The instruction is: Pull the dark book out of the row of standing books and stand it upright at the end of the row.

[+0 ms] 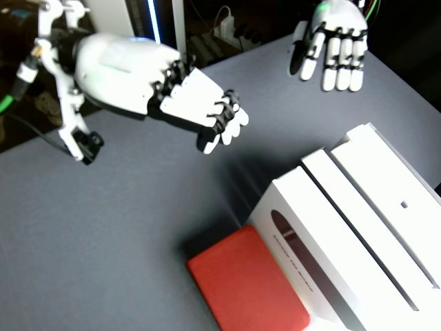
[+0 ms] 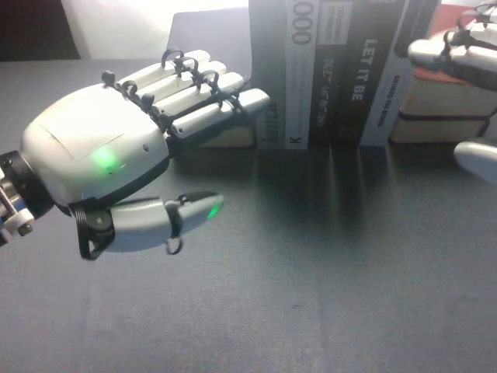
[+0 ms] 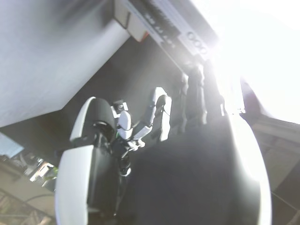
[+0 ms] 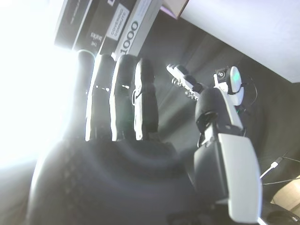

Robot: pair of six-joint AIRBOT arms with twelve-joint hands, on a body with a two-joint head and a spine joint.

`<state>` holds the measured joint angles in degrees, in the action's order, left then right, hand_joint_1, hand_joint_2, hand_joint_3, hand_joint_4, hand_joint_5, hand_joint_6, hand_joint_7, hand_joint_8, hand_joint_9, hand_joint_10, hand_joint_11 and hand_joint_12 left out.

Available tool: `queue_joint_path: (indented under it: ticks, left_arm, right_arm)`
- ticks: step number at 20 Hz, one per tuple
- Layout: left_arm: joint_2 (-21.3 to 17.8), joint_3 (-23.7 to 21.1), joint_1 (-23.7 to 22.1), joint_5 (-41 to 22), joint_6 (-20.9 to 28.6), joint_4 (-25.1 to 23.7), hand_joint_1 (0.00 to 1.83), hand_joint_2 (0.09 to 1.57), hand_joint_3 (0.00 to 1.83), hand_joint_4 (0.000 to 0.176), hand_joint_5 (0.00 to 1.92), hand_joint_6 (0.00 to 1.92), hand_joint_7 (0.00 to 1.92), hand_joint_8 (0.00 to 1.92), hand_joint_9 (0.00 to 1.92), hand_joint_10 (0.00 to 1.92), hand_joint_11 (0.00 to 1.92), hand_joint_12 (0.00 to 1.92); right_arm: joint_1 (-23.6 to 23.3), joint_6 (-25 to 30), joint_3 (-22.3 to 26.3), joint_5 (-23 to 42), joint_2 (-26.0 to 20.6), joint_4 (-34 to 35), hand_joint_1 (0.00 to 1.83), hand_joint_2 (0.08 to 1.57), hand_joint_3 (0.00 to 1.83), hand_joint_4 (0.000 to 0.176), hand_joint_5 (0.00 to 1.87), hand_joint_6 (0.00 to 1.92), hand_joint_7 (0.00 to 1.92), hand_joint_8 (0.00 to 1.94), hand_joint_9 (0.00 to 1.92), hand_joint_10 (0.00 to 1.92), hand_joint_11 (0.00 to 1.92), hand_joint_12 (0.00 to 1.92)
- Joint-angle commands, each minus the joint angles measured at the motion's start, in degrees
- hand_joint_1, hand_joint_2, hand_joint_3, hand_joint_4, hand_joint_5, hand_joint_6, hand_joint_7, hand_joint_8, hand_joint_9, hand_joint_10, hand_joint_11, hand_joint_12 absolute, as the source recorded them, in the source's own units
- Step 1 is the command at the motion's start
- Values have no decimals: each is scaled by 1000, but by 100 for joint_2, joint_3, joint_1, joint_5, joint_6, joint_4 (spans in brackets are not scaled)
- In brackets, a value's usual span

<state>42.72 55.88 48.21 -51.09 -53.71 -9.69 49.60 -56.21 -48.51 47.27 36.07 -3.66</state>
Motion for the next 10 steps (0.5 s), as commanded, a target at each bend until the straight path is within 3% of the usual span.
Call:
queue_joint_path:
  ticks: [1,5,6,7,10]
  left_arm:
    - [70,-27,-92,-629,13,9,14,1390,24,59,0,0,0,0,0,0,0,0]
    - [87,-16,-92,-664,14,-4,20,1406,12,56,1,0,0,0,0,0,0,0]
    - [83,-13,-91,-670,14,-4,43,1402,7,45,31,11,0,0,0,0,0,0]
    - [81,-11,-91,-673,14,-4,48,1405,7,57,5,1,0,0,0,0,0,0]
    - [61,-9,-91,-672,15,20,47,1413,5,37,39,13,0,0,0,0,0,0]
  right_arm:
    - [-36,1,29,659,24,93,78,1327,123,0,7,30,0,0,0,0,0,0]
    - [-16,29,28,651,43,88,61,1351,59,0,1,45,0,0,0,0,0,0]
    - [-20,29,26,676,41,78,51,1355,54,0,0,47,0,0,0,0,0,0]
    - [-39,29,21,735,37,76,40,1361,52,0,0,9,0,0,0,0,0,0]
    - [-290,-4,-61,896,20,84,34,1354,34,0,27,12,0,0,0,0,0,0]
